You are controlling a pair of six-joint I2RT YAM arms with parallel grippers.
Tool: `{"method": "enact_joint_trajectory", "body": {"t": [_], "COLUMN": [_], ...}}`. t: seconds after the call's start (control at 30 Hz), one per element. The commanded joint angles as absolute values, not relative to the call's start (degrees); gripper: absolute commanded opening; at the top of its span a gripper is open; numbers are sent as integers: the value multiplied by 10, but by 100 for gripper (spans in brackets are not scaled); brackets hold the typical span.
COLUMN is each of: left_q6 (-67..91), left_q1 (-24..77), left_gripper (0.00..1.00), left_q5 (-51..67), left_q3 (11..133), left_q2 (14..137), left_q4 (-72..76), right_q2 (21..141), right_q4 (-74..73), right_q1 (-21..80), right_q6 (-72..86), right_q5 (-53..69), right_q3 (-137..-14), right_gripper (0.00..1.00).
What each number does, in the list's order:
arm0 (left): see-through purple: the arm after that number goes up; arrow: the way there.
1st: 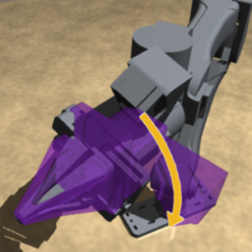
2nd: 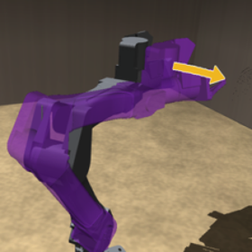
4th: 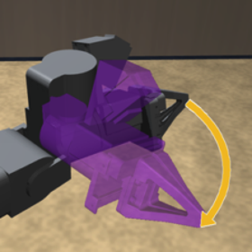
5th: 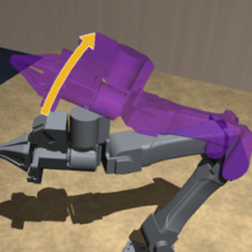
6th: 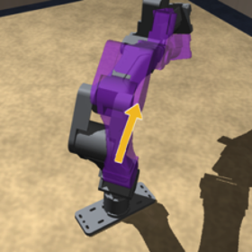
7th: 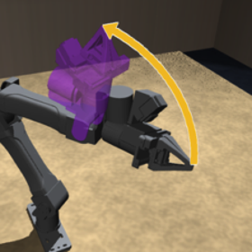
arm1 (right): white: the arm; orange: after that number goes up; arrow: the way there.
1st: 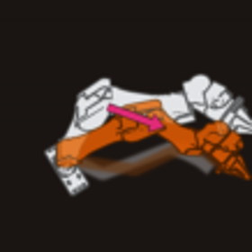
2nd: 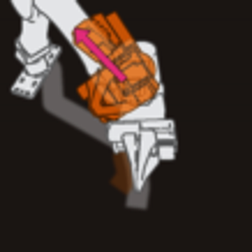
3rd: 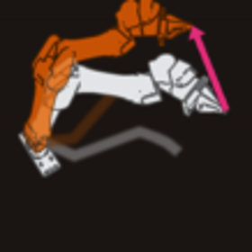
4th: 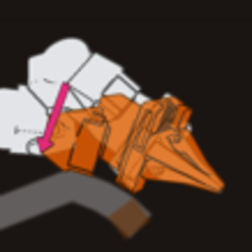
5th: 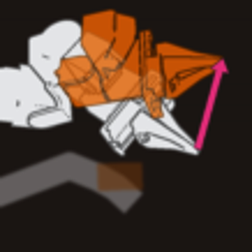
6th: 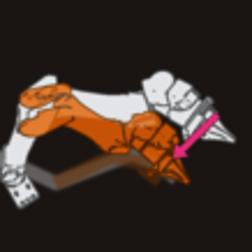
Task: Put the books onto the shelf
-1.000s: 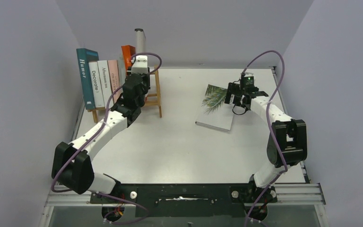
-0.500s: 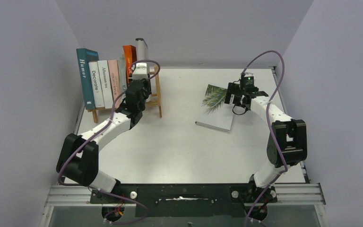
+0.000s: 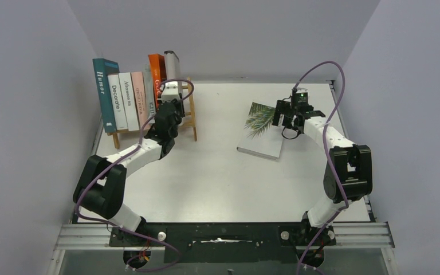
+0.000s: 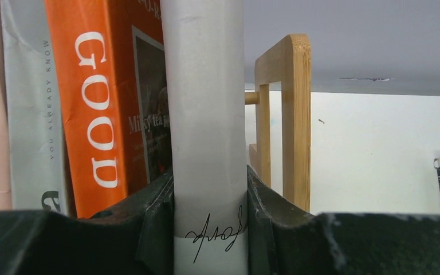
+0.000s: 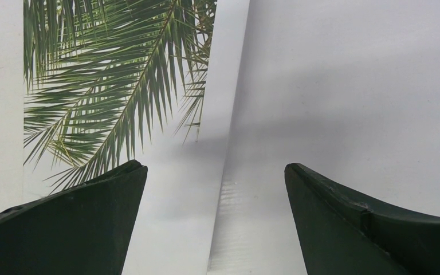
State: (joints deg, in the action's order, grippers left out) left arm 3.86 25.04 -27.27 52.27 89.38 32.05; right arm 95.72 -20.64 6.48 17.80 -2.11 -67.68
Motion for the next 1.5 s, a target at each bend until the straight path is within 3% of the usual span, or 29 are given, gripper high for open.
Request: {"method": "enact_joint_trajectory", "body": {"t": [0.0,0.2,0.57,0.67,0.83,0.93,1.03,1.47], "left_q6": [44,51,63,57,34,17,1,-57], "left_q1": [246,250,253,257,267,274,277,311], "left_gripper": [0,0,1,18,34,55,67,70], "left_q5": [-294,-312,-318,-319,-336,-351,-358,-388], "left_q3": [502,461,470,478,493,504,516,647], "left_q2": [899,886,918,924,916,903,889,775], "left_q4": [426,494,465,457,444,436,425,314], "right_q2": [921,919,920,921,923,927,930,927], "right_q4": [-191,-189,-189,-188,-188,-188,-188,-196], "right_q1": [69,69,69,69,69,69,70,72], "right_q6": [177,178,180,180,181,179,179,184], "right_q5": [-22,-22,-22,-22,-22,-20,-18,-38], "right_q3": [-673,-668,-666,-664,-665,-669,-673,-684], "right_gripper": [98,98,98,98,98,98,98,98]}}
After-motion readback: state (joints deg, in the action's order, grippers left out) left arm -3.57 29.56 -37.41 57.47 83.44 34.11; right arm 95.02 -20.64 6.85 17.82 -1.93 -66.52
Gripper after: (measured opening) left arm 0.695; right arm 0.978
